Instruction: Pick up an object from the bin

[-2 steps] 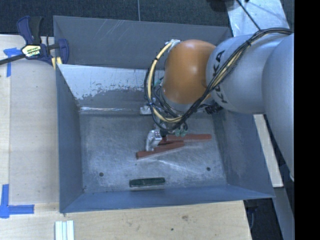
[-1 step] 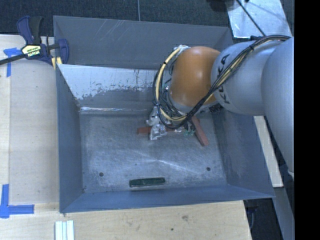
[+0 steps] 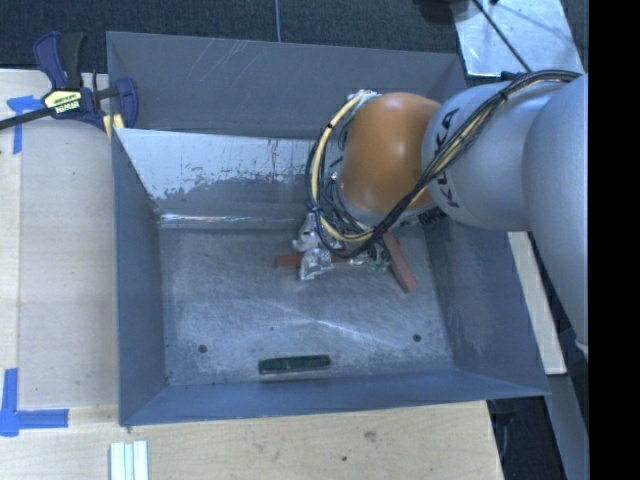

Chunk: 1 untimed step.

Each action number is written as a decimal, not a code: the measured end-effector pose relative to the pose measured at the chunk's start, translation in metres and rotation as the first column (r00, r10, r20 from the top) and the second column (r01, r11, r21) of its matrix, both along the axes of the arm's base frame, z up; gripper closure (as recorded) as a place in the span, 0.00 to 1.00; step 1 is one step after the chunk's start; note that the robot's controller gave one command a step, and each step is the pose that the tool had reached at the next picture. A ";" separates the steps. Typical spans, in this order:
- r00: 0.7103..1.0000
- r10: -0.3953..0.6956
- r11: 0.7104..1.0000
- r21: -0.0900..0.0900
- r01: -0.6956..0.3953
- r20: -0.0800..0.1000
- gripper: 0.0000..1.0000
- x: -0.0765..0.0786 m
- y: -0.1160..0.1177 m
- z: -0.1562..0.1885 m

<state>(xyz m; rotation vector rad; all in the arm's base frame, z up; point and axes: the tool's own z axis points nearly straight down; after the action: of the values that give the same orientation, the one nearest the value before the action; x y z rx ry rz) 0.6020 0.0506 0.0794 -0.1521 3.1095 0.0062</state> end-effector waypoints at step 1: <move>0.989 -0.149 0.989 -0.005 0.149 -0.025 0.00 0.005 -0.037 0.060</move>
Offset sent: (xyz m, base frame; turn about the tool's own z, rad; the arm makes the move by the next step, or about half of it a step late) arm 0.0000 0.0000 0.0000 0.0000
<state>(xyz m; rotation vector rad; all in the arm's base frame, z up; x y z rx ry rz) 0.6069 0.0136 0.1390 0.0811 3.1375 0.0004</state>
